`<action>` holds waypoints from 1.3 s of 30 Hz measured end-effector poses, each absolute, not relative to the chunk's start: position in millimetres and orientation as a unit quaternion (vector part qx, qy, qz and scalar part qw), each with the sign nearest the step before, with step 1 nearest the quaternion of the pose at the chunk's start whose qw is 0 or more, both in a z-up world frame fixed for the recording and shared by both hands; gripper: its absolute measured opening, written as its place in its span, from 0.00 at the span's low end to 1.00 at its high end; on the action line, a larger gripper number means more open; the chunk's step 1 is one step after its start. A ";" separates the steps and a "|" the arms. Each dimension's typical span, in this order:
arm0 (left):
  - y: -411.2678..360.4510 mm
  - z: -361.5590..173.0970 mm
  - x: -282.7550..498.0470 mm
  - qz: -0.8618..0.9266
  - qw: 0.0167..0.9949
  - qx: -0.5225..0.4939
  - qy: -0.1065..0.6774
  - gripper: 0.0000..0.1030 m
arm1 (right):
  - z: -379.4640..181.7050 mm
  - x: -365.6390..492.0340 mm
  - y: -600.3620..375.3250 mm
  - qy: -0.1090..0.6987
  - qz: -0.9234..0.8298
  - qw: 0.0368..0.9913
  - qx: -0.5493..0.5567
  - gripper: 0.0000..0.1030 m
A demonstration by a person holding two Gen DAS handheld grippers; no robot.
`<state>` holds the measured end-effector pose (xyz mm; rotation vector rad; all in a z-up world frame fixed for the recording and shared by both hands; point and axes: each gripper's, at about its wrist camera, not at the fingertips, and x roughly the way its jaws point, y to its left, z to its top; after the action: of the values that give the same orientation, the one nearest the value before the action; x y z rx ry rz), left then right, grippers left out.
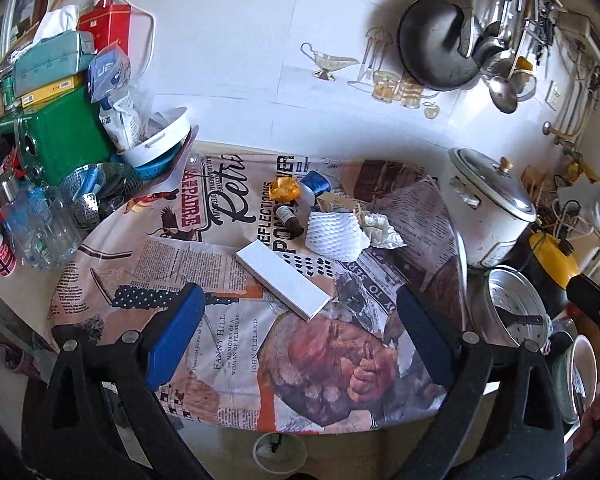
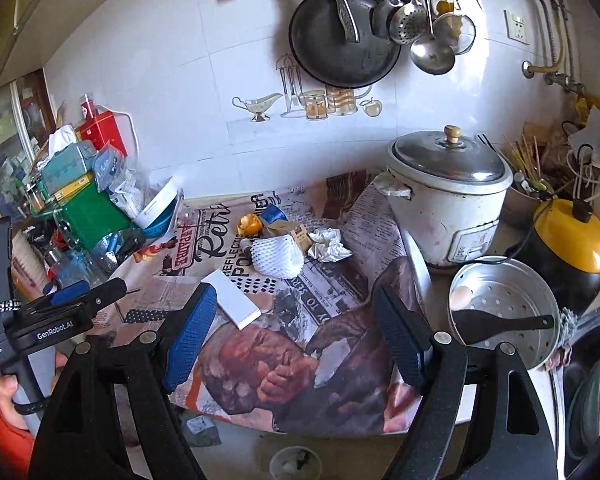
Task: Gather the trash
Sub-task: 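Raise both tools back toward the counter, then grasp the white rectangular box with the left tool while the right tool grasps the white foam net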
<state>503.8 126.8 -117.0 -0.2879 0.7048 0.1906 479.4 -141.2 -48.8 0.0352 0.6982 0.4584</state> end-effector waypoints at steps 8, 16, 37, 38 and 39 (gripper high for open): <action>137.1 -182.2 581.4 0.138 0.889 -0.157 0.407 0.94 | -84.7 548.5 -139.2 0.391 0.237 0.889 0.026 0.76; 147.2 -269.9 654.2 0.139 0.847 -0.165 0.486 0.94 | -119.5 588.3 -129.0 0.435 0.183 0.881 0.029 0.76; 194.5 -320.0 655.2 0.155 0.826 -0.109 0.530 0.80 | -206.4 680.9 -43.6 0.523 0.237 0.818 0.019 0.75; 201.9 -320.2 653.0 0.156 0.827 -0.112 0.529 0.79 | -210.9 684.7 -39.3 0.525 0.239 0.816 0.022 0.75; 208.2 -321.2 650.8 0.157 0.827 -0.115 0.527 0.79 | -214.7 689.6 -35.5 0.527 0.239 0.815 0.025 0.72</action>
<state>650.8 208.2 -321.2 -0.2436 1.1187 0.3341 689.6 -35.5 -214.7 0.0535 1.1236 0.5096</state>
